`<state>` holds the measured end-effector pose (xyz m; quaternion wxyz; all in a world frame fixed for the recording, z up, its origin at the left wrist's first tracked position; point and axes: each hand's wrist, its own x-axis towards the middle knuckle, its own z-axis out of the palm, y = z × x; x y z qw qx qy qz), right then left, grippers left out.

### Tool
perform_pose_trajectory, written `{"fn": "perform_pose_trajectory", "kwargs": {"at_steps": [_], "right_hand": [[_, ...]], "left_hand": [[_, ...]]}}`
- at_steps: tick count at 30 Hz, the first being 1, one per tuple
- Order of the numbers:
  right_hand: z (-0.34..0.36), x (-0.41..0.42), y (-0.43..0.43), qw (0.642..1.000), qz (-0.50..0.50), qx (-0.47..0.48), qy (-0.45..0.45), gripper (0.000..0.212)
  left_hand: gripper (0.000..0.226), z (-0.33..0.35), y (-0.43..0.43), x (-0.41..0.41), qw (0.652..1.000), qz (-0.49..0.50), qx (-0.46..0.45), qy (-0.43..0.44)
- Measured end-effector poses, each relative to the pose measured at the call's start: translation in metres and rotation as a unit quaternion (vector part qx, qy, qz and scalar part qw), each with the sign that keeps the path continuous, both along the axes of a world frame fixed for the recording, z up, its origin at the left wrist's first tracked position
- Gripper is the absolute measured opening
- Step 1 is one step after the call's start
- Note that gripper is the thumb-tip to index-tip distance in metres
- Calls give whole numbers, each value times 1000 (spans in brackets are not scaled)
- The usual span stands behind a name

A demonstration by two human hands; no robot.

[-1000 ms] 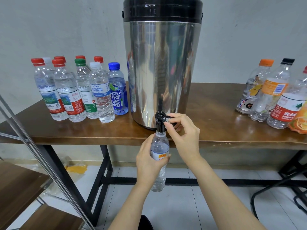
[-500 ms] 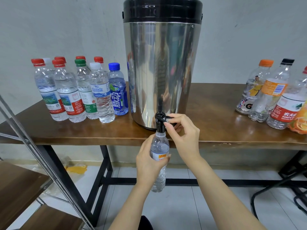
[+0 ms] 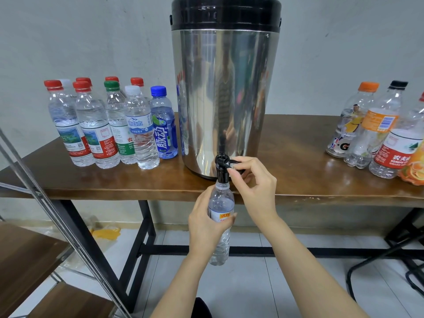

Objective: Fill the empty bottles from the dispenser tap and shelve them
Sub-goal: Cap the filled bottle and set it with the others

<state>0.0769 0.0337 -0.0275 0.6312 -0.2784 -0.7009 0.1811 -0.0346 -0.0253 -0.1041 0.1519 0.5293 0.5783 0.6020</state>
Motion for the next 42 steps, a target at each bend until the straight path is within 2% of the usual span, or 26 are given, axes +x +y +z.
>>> {"fn": "perform_pose_trajectory", "kwargs": {"at_steps": [42], "right_hand": [[0, 0, 0, 1000, -3, 9, 9, 21]], "left_hand": [[82, -4, 2, 1, 1000, 9, -12, 2]]}}
